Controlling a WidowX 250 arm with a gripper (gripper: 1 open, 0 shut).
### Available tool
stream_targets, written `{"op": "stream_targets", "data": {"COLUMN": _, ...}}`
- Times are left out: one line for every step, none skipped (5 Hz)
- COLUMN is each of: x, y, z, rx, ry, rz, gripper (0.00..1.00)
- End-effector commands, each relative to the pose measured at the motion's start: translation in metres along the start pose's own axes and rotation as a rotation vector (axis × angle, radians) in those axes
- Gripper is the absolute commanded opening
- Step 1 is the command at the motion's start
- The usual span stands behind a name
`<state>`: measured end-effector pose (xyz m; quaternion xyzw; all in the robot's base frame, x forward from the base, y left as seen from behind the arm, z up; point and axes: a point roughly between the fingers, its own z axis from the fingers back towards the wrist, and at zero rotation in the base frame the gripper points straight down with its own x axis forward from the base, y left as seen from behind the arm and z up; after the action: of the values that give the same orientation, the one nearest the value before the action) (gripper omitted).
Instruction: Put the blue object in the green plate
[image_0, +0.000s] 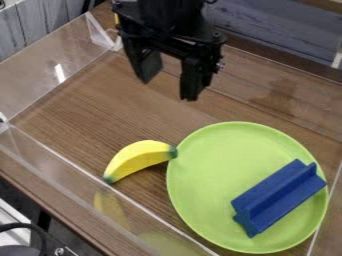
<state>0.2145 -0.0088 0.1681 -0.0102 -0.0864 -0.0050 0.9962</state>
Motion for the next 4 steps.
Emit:
{"op": "stream_targets", "data": {"x": 0.002, "y": 0.000, "z": 0.007, "rx": 0.004, "ry": -0.025, "rz": 0.041, "gripper": 1.00}}
{"op": "stream_targets", "data": {"x": -0.001, "y": 0.000, "z": 0.007, "rx": 0.007, "ry": -0.019, "rz": 0.076, "gripper": 1.00}}
{"op": "stream_targets", "data": {"x": 0.006, "y": -0.006, "z": -0.008, "rx": 0.009, "ry": -0.012, "rz": 0.102, "gripper": 1.00}}
{"op": "stream_targets", "data": {"x": 0.014, "y": -0.015, "z": -0.027, "rx": 0.002, "ry": -0.008, "rz": 0.098, "gripper": 1.00}}
